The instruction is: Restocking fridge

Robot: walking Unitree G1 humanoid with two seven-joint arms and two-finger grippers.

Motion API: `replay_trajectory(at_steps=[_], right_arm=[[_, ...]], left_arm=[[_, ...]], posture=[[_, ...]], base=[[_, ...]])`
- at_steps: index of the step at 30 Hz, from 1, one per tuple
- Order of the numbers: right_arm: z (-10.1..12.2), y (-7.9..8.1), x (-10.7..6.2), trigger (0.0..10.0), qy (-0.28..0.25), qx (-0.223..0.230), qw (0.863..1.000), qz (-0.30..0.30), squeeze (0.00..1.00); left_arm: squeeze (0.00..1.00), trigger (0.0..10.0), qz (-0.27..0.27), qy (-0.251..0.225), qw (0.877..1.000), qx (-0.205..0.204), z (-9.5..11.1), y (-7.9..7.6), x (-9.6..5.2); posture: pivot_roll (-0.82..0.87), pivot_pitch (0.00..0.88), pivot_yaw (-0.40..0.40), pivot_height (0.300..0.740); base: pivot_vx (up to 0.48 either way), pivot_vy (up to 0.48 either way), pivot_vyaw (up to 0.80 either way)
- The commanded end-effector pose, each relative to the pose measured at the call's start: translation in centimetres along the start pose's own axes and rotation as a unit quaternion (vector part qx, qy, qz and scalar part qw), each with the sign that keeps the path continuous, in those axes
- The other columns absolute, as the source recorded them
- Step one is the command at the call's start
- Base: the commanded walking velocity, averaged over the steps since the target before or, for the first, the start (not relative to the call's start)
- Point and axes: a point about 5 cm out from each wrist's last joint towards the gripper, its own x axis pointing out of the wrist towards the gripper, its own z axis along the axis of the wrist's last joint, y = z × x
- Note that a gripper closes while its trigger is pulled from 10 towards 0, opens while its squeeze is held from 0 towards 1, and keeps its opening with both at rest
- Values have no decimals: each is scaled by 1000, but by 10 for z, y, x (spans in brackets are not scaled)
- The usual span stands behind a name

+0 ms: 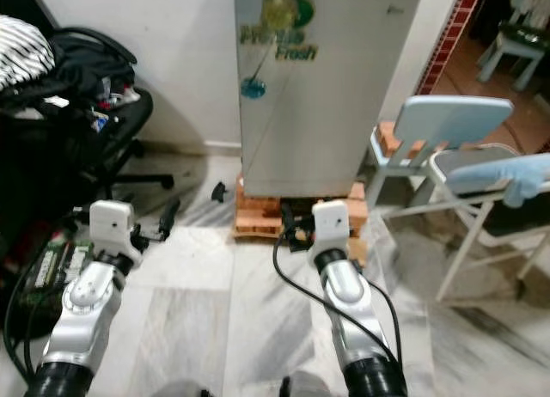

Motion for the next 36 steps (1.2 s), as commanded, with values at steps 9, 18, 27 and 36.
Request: replay_trajectory(at_steps=[9,18,27,36], right_arm=[[12,-4,2,10000,-28,18,999,0,0],[14,-4,2,10000,-30,19,999,6,0],[18,-1,5,10000,-37,24,999,10,0],[17,-1,5,10000,-38,23,999,10,0]], left_arm=[[0,10000,6,5,1000,-6,0,3,-1],[0,10000,4,-1,1000,5,1,1,0],[0,10000,13,5,1000,-3,0,3,1],[0,10000,16,6,1000,8,1,7,0]], posture=[[-9,0,-14,740],[-9,0,-17,740],[1,0,-20,740],[3,0,-11,740]], base=[[364,312,-343],[327,351,-800],[314,363,-575],[289,383,-342]])
